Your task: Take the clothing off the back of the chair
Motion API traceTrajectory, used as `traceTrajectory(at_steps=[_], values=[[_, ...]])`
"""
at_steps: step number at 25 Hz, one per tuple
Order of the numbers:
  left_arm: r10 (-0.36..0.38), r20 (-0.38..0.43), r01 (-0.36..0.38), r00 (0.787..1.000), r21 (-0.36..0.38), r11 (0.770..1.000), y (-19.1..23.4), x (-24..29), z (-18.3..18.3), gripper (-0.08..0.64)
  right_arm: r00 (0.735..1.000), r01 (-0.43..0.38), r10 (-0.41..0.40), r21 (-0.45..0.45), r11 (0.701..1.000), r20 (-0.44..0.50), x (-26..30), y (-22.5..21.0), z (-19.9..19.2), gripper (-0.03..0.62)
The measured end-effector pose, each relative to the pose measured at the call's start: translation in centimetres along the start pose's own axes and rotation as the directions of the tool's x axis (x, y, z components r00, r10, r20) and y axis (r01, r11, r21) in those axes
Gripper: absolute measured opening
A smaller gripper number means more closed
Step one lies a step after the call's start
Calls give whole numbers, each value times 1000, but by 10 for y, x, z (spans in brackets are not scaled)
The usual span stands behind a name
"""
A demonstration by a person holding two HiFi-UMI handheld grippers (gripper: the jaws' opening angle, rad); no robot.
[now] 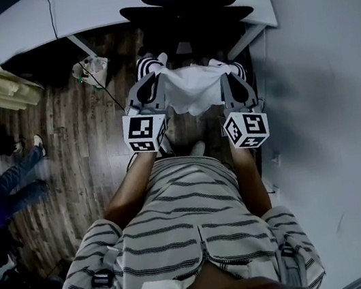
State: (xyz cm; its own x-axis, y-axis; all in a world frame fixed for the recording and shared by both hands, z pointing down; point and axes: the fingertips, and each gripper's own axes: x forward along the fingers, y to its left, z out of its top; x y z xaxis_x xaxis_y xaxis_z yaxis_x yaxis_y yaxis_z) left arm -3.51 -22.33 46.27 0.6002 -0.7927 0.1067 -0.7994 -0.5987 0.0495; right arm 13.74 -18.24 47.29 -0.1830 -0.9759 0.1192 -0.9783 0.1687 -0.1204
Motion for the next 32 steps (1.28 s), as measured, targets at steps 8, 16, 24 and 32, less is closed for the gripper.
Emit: traceTrajectory(at_steps=[8, 16, 24, 32], values=[[-2, -9, 2, 1000, 6, 1000, -2, -3, -10, 29, 1000, 3, -3, -11, 1000, -13, -4, 0, -11, 29], [-1, -27, 1, 1000, 5, 1000, -3, -7, -18, 29, 1000, 0, 0, -7, 1000, -28, -5, 3, -18, 29], [2, -42, -2, 999, -3, 1000, -4, -11, -26, 29, 999, -1, 0, -11, 1000, -42, -8, 6, -25, 29], [6, -45, -7, 999, -4, 1000, -6, -13, -31, 29, 999, 11, -11, -9, 1000, -41, -13, 7, -29, 29]])
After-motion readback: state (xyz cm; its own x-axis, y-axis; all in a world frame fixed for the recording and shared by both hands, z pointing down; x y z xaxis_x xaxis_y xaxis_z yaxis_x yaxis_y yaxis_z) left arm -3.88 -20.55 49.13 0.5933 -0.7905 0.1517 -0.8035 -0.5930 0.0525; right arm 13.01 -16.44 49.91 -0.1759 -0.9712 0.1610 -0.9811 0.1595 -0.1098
